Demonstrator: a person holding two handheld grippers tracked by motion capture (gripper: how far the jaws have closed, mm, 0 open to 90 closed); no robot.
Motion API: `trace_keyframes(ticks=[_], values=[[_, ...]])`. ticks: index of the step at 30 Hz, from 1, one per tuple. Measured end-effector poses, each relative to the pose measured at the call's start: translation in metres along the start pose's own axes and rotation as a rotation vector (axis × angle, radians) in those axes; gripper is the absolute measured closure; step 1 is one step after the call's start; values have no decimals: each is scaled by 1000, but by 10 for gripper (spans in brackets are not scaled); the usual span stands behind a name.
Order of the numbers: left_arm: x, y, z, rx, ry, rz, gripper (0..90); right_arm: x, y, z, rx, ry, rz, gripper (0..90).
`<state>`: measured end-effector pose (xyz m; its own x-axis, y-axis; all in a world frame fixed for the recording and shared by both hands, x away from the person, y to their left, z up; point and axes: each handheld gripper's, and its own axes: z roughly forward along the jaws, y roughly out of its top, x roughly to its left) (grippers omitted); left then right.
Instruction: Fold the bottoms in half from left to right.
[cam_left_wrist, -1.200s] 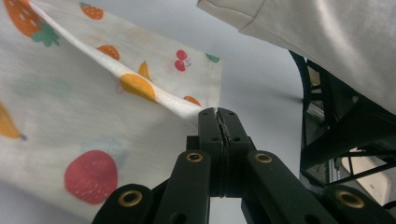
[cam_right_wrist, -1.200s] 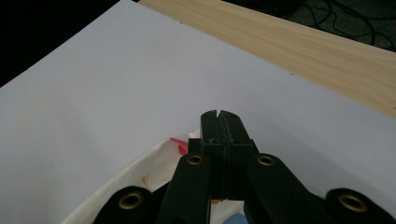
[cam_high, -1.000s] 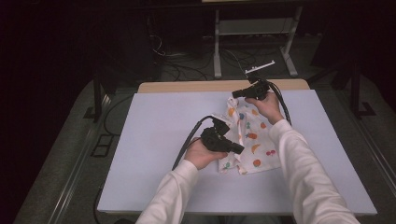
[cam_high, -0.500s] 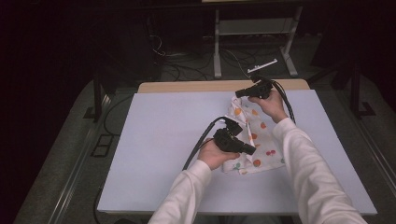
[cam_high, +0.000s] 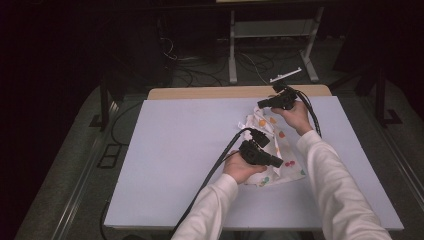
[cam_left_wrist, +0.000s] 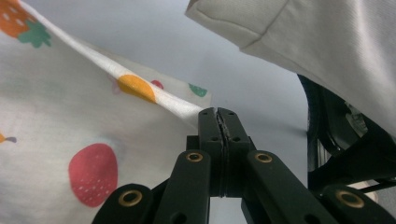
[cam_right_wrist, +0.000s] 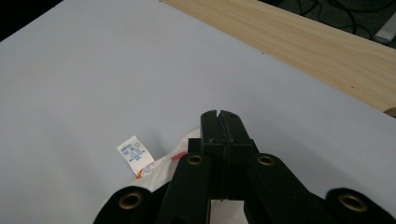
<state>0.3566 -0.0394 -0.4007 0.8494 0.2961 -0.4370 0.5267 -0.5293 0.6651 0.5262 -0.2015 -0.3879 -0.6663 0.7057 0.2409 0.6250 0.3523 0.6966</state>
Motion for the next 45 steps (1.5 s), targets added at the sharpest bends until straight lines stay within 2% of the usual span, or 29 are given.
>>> trace_keyframes(ticks=[4, 9, 14, 21, 26, 38, 39, 41, 42, 45], values=[[-1, 3, 11, 5, -1, -13, 887, -4, -5, 1, 3, -2, 3, 884], [-1, 5, 23, 19, 7, -6, 887, -11, -9, 1, 4, 7, 3, 884], [-1, 6, 33, 19, 0, -15, 887, -18, -13, -1, -26, 30, -1, 883], [1, 8, 41, 5, -8, -36, 887, -25, -17, 0, -20, 16, 12, 883], [3, 9, 46, -6, -11, -64, 887, -30, -20, -2, -11, 6, 60, 882], [4, 12, 58, 0, -7, -78, 887, -35, -23, 0, -5, 6, 57, 878], [4, 12, 60, -2, -8, -81, 887, -35, -24, 0, -3, 7, 61, 871], [4, 13, 63, 2, 2, -84, 887, -37, -25, -1, -5, 41, 100, 830], [4, 14, 64, 2, 1, -85, 886, -37, -25, -2, -7, 52, 112, 775], [6, 14, 71, -2, 6, -117, 886, -34, -27, -6, 7, 45, 117, 619]])
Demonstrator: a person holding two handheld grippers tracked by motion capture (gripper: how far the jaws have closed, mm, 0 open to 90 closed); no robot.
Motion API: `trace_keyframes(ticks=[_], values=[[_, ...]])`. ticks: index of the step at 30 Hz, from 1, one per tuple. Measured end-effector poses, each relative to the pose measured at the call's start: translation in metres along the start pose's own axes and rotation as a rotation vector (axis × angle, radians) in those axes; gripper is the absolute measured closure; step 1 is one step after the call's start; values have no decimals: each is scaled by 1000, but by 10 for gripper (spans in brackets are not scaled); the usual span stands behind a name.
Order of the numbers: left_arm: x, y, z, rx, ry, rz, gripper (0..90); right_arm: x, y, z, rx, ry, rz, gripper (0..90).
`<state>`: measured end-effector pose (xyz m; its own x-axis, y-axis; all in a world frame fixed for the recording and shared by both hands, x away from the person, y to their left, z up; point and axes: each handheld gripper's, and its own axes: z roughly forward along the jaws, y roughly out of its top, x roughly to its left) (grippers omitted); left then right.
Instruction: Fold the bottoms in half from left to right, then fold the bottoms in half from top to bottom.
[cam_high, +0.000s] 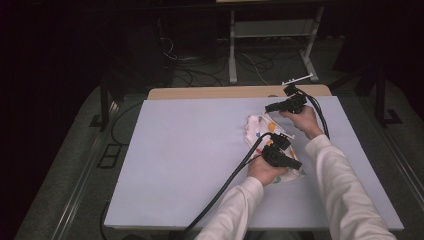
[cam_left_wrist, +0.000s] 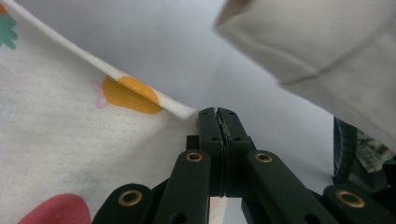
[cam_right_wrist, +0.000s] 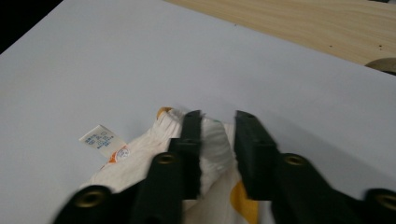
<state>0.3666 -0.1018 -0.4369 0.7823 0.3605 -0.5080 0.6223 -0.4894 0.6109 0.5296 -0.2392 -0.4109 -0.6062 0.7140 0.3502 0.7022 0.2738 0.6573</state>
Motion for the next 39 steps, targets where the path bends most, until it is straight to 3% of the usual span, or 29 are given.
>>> trace_keyframes(ticks=[5, 11, 13, 14, 17, 22, 28, 39], values=[[-2, 1, 8, 18, -12, -2, 885, 3, -6, -13, -9, -41, -14, 433], [-5, 1, 9, 30, -9, 21, 873, -2, -12, -32, -69, -88, 20, 210], [-5, 1, 8, 13, -22, 17, 802, -2, -13, -35, -80, -95, 29, 152], [-6, 2, 8, 4, -23, 20, 720, -2, -14, -38, -87, -98, 31, 132], [-8, 2, 7, -19, -10, 33, 585, -1, -16, -42, -100, -104, 26, 49], [-13, 2, 2, -42, 22, 63, 412, 1, -21, -45, -101, -102, 32, 0], [-15, -1, -12, -95, 2, 94, 239, 5, -27, -51, -133, -79, 29, 0], [-8, -1, -41, -164, 48, 147, 42, 7, -33, -57, -154, -73, 32, 0]])
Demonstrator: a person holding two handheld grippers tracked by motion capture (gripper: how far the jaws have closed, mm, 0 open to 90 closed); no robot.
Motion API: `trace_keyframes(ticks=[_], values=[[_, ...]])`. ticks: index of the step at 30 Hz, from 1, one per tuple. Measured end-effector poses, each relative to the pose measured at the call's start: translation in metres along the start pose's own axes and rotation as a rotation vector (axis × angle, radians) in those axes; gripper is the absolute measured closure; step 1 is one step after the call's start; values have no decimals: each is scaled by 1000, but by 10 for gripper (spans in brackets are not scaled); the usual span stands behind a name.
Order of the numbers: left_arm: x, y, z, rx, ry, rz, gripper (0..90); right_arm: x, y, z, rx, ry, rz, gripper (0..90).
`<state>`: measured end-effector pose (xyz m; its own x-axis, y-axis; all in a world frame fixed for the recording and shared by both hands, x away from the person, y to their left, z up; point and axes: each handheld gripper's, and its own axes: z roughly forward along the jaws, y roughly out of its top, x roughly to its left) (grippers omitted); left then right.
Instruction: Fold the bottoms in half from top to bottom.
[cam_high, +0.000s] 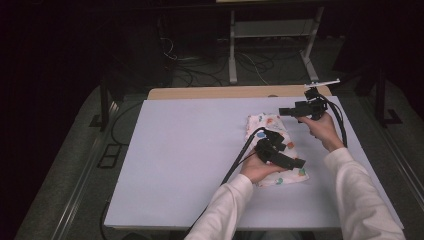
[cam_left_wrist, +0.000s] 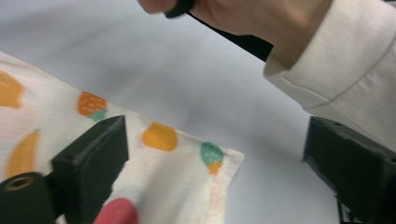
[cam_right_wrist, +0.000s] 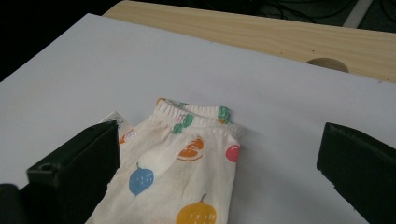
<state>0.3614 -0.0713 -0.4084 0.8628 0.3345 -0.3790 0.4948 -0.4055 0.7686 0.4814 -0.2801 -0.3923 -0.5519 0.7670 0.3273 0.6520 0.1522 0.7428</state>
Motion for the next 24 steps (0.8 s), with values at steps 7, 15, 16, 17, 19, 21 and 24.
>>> trace_keyframes(ticks=[7, 15, 16, 17, 19, 21, 24], values=[[6, -1, -11, -25, 19, 16, 0, 2, -5, 1, 1, 4, -12, 0], [13, 1, -27, -49, 47, 34, 0, 4, -6, -1, 1, 4, -12, 0], [15, 1, -29, -51, 51, 35, 0, 4, -6, -2, 2, 2, -13, 0], [16, 1, -31, -53, 56, 36, 0, 4, -7, -2, 3, 2, -14, 0], [18, 1, -34, -55, 61, 32, 0, 4, -7, -2, 4, 1, -14, 0], [21, 1, -37, -58, 68, 33, 0, 5, -8, -3, 2, 0, -14, 0], [24, 1, -42, -63, 78, 31, 0, 6, -9, -3, 5, -1, -17, 0]])
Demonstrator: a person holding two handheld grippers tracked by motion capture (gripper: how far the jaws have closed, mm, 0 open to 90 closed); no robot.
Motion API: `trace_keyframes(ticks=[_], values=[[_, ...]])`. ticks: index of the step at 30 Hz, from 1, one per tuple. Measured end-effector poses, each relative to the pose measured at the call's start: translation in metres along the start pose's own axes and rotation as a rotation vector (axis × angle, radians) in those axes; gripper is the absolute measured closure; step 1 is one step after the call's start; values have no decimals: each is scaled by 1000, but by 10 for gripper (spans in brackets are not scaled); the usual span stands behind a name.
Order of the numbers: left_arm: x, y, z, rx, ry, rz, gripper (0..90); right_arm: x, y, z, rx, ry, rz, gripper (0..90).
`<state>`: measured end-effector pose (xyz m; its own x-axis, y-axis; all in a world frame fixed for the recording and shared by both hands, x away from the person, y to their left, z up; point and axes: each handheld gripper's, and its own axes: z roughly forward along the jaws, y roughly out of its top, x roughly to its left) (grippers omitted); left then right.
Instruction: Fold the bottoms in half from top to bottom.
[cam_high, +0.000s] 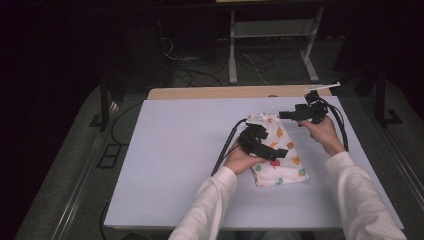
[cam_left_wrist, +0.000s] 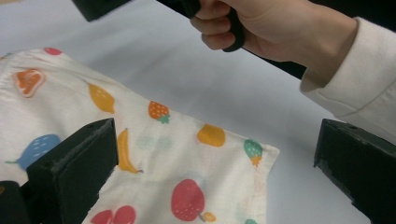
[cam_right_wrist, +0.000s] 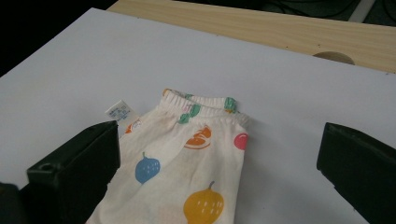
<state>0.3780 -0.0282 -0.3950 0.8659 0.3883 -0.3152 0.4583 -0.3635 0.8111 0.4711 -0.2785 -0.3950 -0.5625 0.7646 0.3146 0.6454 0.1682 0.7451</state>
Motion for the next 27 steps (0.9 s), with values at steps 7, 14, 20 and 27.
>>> trace_keyframes(ticks=[7, 14, 20, 27], values=[[5, 1, -11, -2, 19, 9, 0, 3, 0, 1, 3, 4, -7, 0], [13, 2, -23, -11, 47, 13, 0, 7, 0, 0, 4, 9, -15, 0], [23, 3, -32, -10, 67, 9, 0, 7, -1, 1, 22, 7, -10, 0], [35, 5, -37, 7, 88, 10, 0, 2, -4, 1, 41, 0, 3, 0]])
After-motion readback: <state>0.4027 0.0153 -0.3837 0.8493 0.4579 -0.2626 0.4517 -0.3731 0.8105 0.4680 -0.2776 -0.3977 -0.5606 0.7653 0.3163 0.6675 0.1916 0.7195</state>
